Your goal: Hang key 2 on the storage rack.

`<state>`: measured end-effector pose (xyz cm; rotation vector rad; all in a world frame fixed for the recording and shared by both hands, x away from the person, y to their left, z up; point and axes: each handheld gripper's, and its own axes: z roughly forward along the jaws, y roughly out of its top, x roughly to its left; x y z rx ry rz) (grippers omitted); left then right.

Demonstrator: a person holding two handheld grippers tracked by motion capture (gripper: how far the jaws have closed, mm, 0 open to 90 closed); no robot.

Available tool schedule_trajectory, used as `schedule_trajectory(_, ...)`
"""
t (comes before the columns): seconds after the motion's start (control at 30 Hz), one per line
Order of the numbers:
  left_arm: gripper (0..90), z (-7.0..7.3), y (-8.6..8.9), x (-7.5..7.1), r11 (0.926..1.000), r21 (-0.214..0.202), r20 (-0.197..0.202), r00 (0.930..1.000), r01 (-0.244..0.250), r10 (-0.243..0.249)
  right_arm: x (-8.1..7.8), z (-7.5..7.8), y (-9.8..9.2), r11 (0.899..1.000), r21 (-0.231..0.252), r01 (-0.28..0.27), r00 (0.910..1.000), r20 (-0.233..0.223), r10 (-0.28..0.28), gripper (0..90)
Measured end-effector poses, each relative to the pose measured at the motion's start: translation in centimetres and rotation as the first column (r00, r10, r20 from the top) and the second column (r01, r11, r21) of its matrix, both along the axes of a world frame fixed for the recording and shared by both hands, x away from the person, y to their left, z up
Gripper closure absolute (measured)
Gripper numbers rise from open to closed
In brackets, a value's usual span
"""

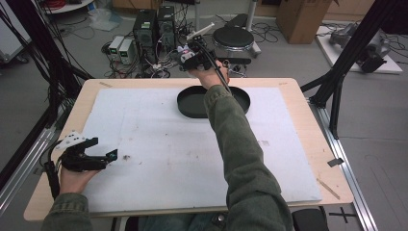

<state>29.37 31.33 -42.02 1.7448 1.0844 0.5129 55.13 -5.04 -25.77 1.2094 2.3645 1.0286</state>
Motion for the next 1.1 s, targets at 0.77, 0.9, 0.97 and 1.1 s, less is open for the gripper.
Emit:
schedule_trajectory(0.77, 1.7, -0.1, -0.1, 0.0, 1.0, 0.005, -0.005, 1.0, 0.005, -0.005, -3.4, 0.8, -3.6, 0.987, 0.118, -0.105, 0.9931, 0.065, 0.098, 0.5)
schedule_trajectory(0.9, 1.7, -0.1, -0.2, 0.0, 0.9999, 0.009, -0.006, 1.0, 0.006, -0.006, -4.1, 0.6, -5.0, 0.986, 0.13, -0.101, 0.9941, 0.053, 0.095, 0.5)
schedule_trajectory(0.97, 1.7, -0.1, -0.2, 0.0, 0.9999, 0.013, -0.009, 0.9999, 0.009, -0.009, -4.5, 0.5, -5.9, 0.985, 0.146, -0.09, 0.9954, 0.046, 0.084, 0.5)
schedule_trajectory(1.1, 1.7, -0.1, -0.2, 0.0, 0.9999, 0.013, -0.01, 0.9999, 0.006, -0.006, -5.2, 0.3, -7.2, 0.985, 0.147, -0.086, 0.9957, 0.048, 0.079, 0.5)
